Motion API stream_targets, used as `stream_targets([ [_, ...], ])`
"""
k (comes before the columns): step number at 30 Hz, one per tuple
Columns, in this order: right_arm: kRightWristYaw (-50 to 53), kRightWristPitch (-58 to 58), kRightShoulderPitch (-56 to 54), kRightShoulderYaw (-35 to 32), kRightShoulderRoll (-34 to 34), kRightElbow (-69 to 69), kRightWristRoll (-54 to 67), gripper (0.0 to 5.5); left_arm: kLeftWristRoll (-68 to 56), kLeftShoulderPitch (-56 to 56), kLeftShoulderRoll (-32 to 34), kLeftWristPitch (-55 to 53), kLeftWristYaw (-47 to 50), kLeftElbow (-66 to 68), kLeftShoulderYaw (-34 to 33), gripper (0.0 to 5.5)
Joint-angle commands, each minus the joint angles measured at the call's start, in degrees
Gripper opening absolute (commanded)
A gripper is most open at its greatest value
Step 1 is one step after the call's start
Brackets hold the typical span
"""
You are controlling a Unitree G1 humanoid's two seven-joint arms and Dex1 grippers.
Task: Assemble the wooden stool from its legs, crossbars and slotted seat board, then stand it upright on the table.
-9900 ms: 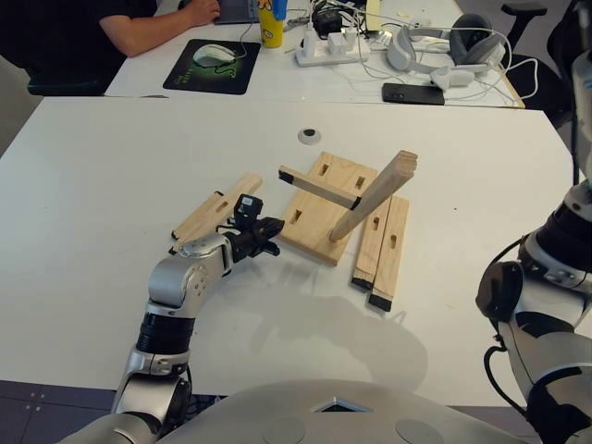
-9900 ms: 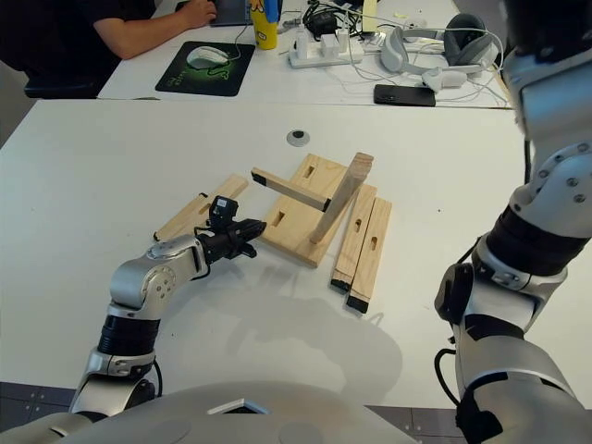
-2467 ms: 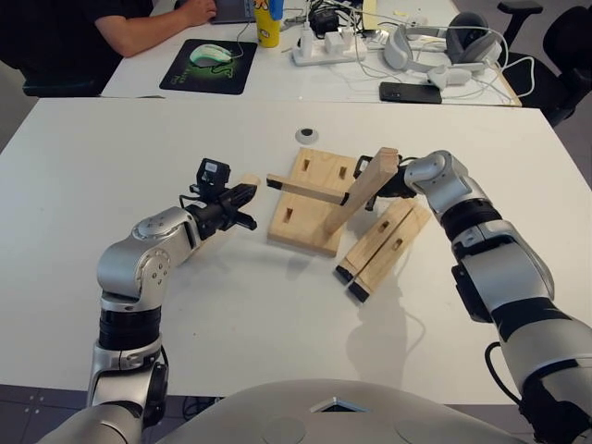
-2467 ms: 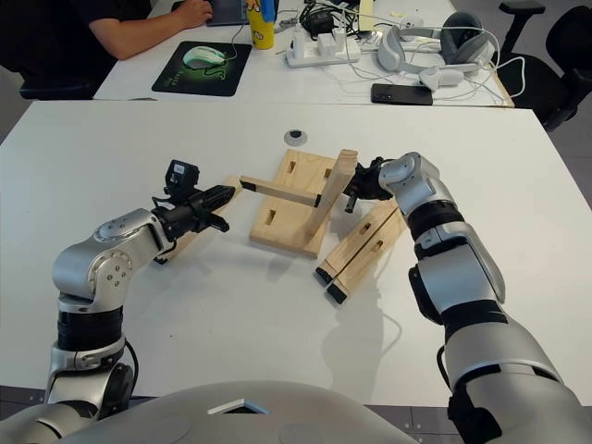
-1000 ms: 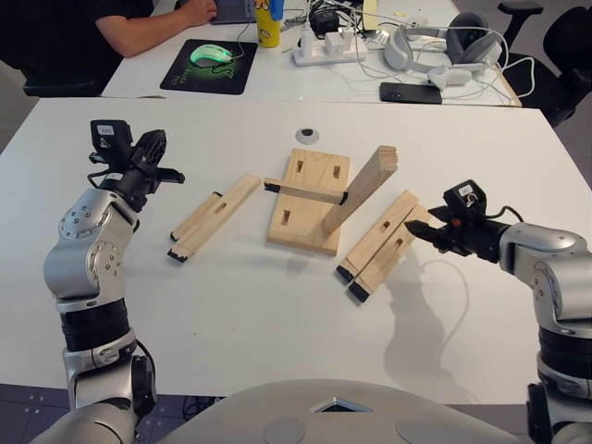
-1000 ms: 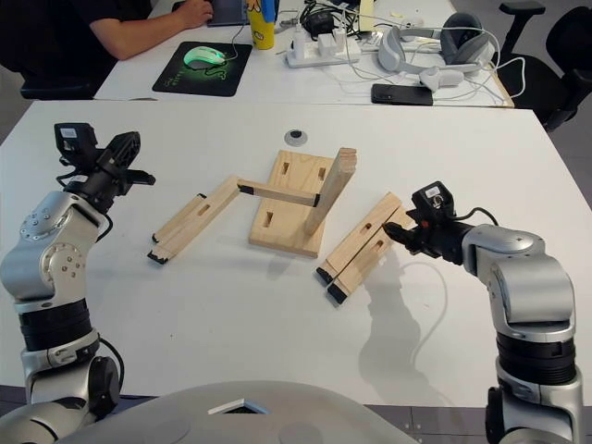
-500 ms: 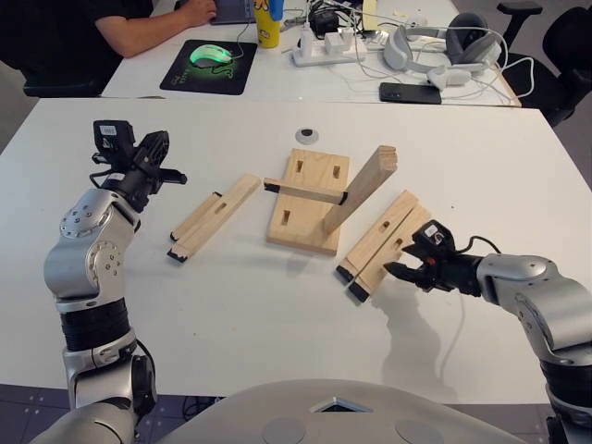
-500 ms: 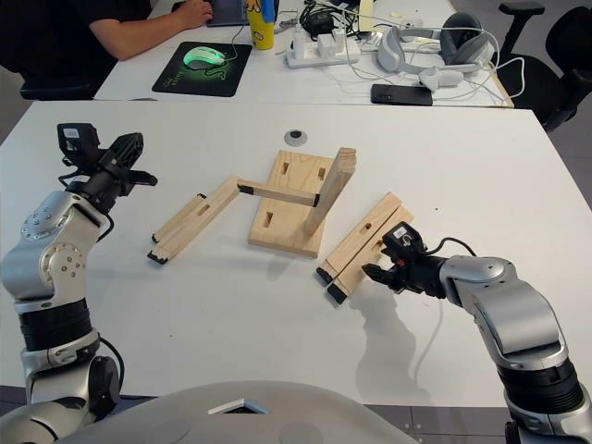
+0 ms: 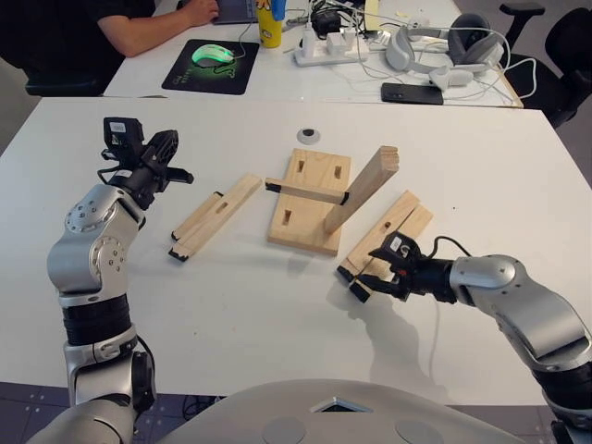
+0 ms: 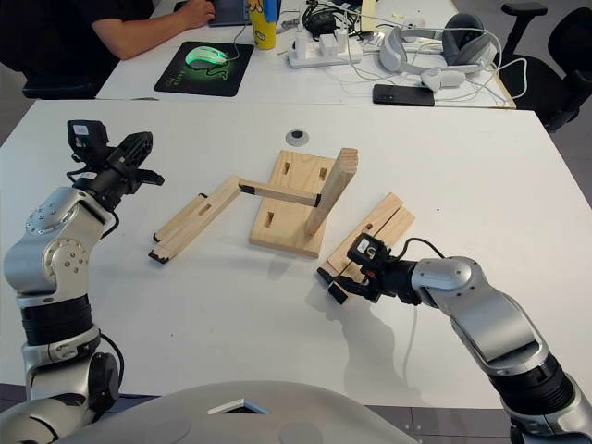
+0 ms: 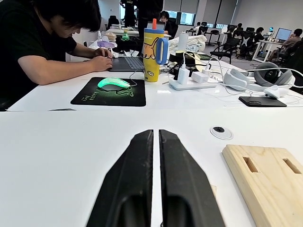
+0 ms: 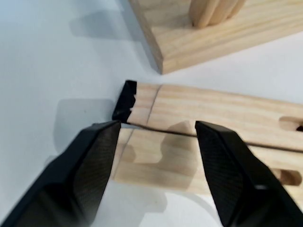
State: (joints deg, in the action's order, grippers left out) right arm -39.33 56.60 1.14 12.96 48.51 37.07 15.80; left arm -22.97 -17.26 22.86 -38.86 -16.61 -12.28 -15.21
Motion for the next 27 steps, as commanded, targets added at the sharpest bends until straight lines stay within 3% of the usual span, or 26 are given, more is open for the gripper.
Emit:
stream_targets([
  [1, -0.09, -1.60, 1.69, 2.67, 4.88, -0.26, -3.52, 2.94, 0.22, -1.60, 0.90, -0.38, -0.65, 1.16, 0.81, 0.21],
  [6, -2.36, -4.59, 0.34, 3.85, 10.00, -4.10, -6.43, 2.94, 0.21, -0.28, 0.68, -0.32, -0.15, 0.26, 0.40, 0.21],
  [13, -7.69, -15.46, -7.18, 0.25, 16.00, -15.06, -10.57, 2.94, 0.03, 1.00, -0.44, -0.03, 1.03, -0.65, 0.02, 0.21],
  [18, -10.44, -13.43, -15.88, -3.19, 11.13, -17.79, -6.00, 2.94, -0.30, 2.16, -0.84, -0.15, 1.76, -1.87, -0.37, 0.21],
  [24, -7.04, -5.23, -19.69, -8.14, 4.72, -17.63, -1.46, 2.94, -0.17, 1.46, -0.55, 0.03, 1.15, -0.96, -0.07, 0.21],
  [27, -5.46, -1.06, -16.69, -7.09, 3.62, -13.59, -1.03, 2.94, -0.13, 0.77, -0.45, -0.01, 0.88, -0.56, 0.22, 0.21],
])
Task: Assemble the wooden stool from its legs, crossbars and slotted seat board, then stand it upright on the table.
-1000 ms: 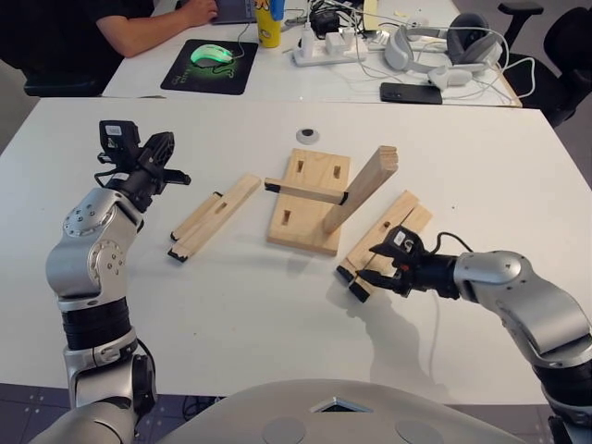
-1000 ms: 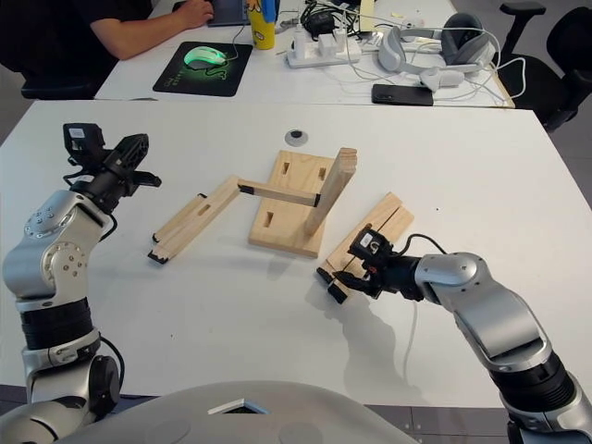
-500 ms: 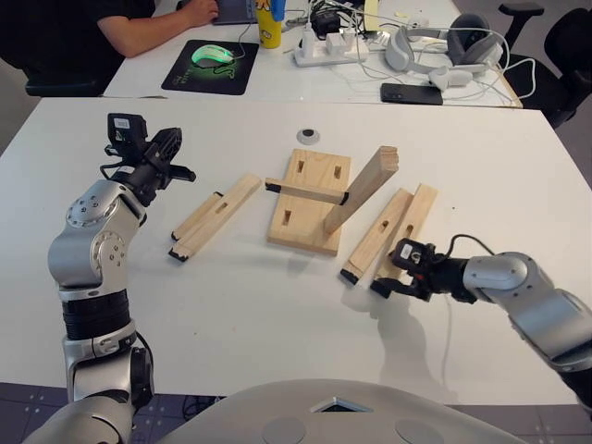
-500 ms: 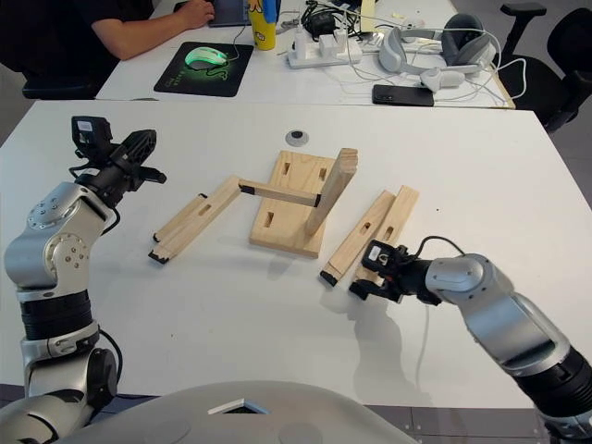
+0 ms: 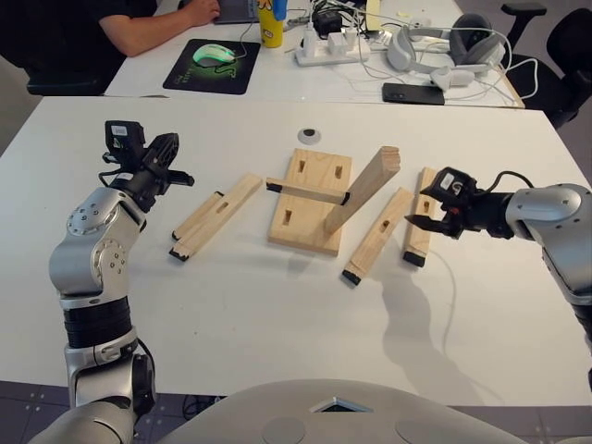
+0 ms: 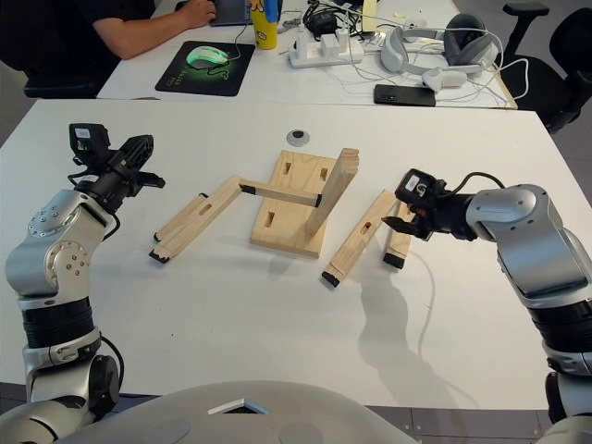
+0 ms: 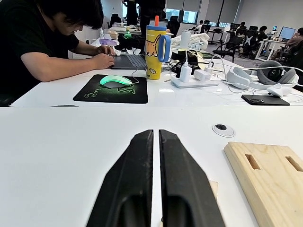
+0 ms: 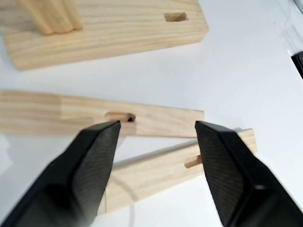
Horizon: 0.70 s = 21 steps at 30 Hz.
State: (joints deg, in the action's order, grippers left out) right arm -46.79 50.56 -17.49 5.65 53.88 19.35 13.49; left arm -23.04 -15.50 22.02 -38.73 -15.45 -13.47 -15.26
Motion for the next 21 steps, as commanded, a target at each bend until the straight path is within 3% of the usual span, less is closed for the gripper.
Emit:
stream_targets([
  [1, 2.35, 6.32, 3.37, 0.85, -1.66, 5.70, 1.46, 2.94, -0.05, -1.14, 0.49, -0.16, -0.36, 0.72, 0.33, 0.21],
  [4, 4.15, 14.86, 7.49, -0.20, -3.79, 10.80, 4.48, 2.94, -0.01, -1.16, 0.75, -0.15, -0.37, 0.73, 0.18, 0.21],
  [10, 8.38, 40.86, 12.46, -14.57, -20.13, 22.90, 13.29, 2.94, -0.49, 0.67, 0.58, -1.17, 0.02, -1.27, -0.21, 0.21],
  [14, 13.77, 41.93, 18.39, -20.76, -24.78, 22.77, 18.91, 2.94, -0.78, 2.45, 0.08, -2.08, 0.55, -3.01, -0.29, 0.21],
  [21, 29.20, 41.93, 22.11, -21.34, -32.61, 25.04, 26.06, 2.94, -1.42, 1.69, 0.30, -3.76, 0.78, -3.89, -0.04, 0.21],
])
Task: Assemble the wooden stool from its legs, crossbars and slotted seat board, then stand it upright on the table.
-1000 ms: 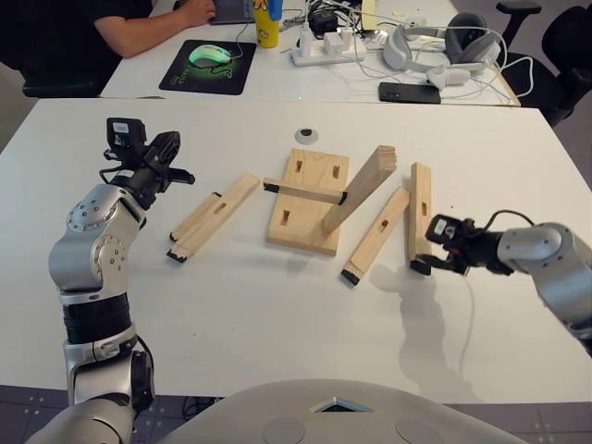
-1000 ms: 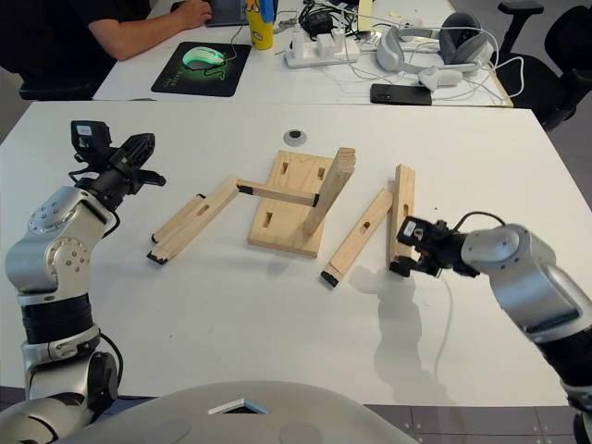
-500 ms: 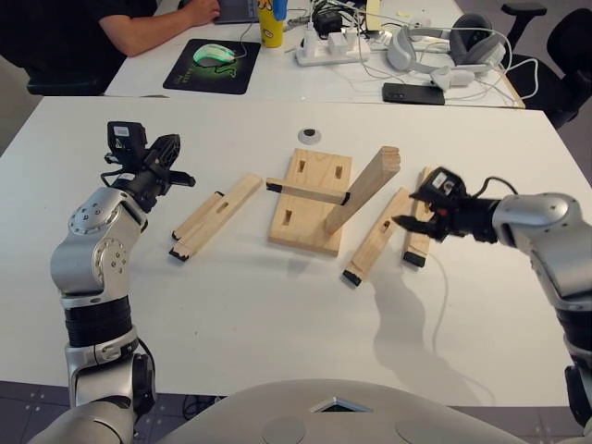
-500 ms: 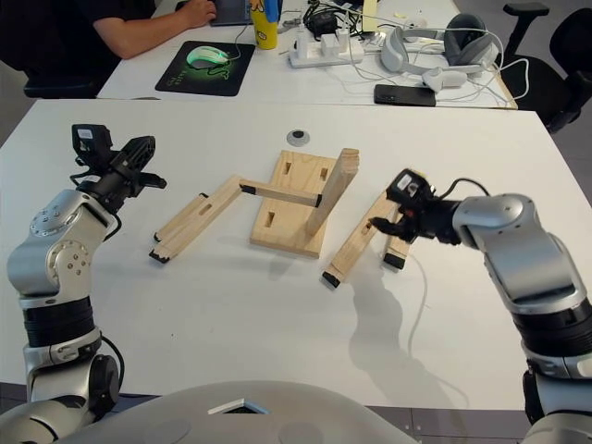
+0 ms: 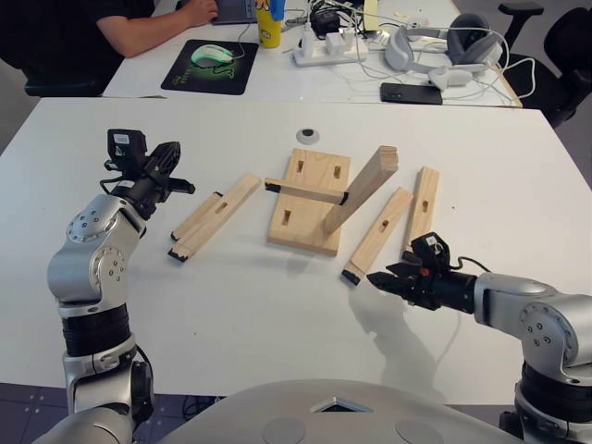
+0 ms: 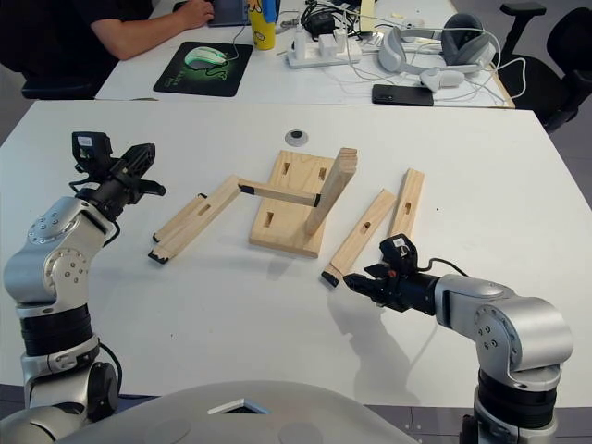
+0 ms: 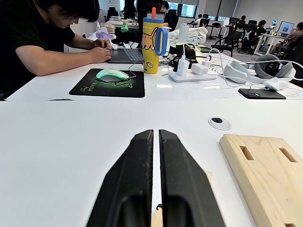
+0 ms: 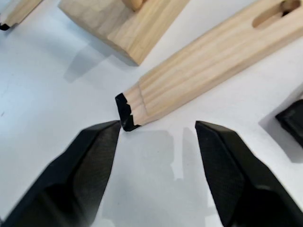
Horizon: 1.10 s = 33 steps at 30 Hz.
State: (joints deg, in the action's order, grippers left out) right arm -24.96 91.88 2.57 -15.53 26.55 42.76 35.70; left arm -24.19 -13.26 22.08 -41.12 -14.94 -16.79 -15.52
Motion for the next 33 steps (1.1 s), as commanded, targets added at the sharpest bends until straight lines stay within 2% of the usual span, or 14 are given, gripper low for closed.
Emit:
stream_targets([
  [1, 9.54, 0.61, 2.51, 0.03, -6.80, 1.86, 5.07, 2.94, -0.31, -0.78, 0.26, -1.44, 0.14, -0.36, 0.49, 0.21],
  [7, 20.62, 0.61, 3.90, -0.19, -10.92, 1.37, 12.91, 2.94, -0.52, -1.70, 0.53, -2.04, -0.71, 0.46, 1.74, 0.21],
  [10, 24.56, 0.61, 4.21, 0.71, -10.38, 1.62, 15.90, 2.94, -0.70, -2.46, 0.74, -2.35, -1.07, 0.69, 2.03, 0.21],
  [15, 28.16, 0.61, 3.94, 2.41, -5.68, 1.37, 18.71, 2.94, -0.60, -2.82, 0.66, -2.54, -1.46, 0.86, 2.63, 0.21],
  [21, 30.82, 0.58, 3.45, 7.13, -2.80, 3.27, 15.08, 2.94, -0.48, -3.73, 1.10, -2.50, -2.27, 1.78, 3.07, 0.21],
  [33, 33.82, 0.60, 3.65, 8.94, -9.07, 3.89, 12.91, 2.94, -0.42, -4.72, 1.34, -2.36, -2.91, 3.05, 3.46, 0.21],
])
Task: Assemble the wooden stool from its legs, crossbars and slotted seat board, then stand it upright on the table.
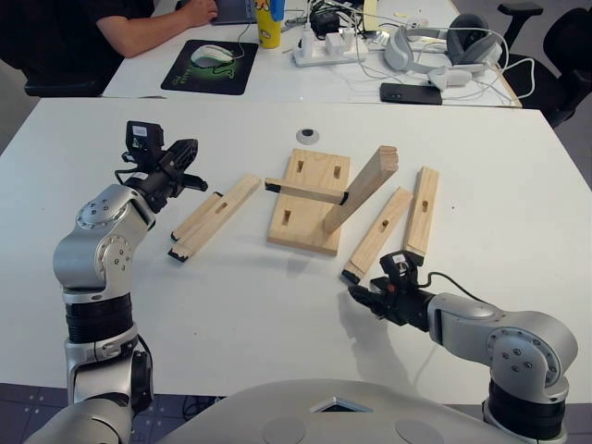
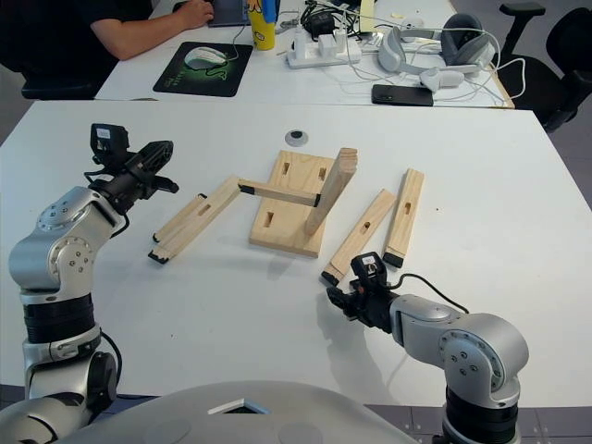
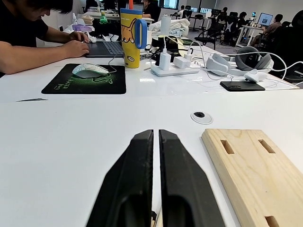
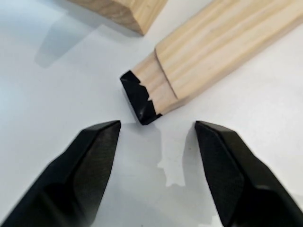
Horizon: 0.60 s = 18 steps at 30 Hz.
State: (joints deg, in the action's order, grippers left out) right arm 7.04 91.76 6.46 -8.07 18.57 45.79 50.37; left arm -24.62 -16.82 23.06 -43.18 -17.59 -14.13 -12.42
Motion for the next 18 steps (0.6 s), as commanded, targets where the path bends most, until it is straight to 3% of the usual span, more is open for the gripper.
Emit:
stream_targets([
  [1, 2.27, 0.73, -0.22, 2.21, -1.14, 1.22, -2.48, 2.94, -0.02, -1.30, 0.37, -0.36, -0.32, 0.46, 0.43, 0.21],
  [7, 3.82, 0.68, 0.53, 3.63, -2.29, 2.57, -7.23, 2.94, -0.10, -1.67, 0.72, -0.75, -0.93, 0.83, 0.79, 0.21],
  [11, 2.86, 0.67, -0.48, 0.64, -1.19, 1.66, -10.86, 2.94, -0.09, -1.08, 0.40, -0.81, -0.71, 0.47, 0.66, 0.21],
  [18, -4.99, 0.22, -5.03, -3.55, 10.49, -3.02, -14.76, 2.94, -0.37, 1.39, -0.59, -1.12, 0.83, -2.02, -0.36, 0.21],
])
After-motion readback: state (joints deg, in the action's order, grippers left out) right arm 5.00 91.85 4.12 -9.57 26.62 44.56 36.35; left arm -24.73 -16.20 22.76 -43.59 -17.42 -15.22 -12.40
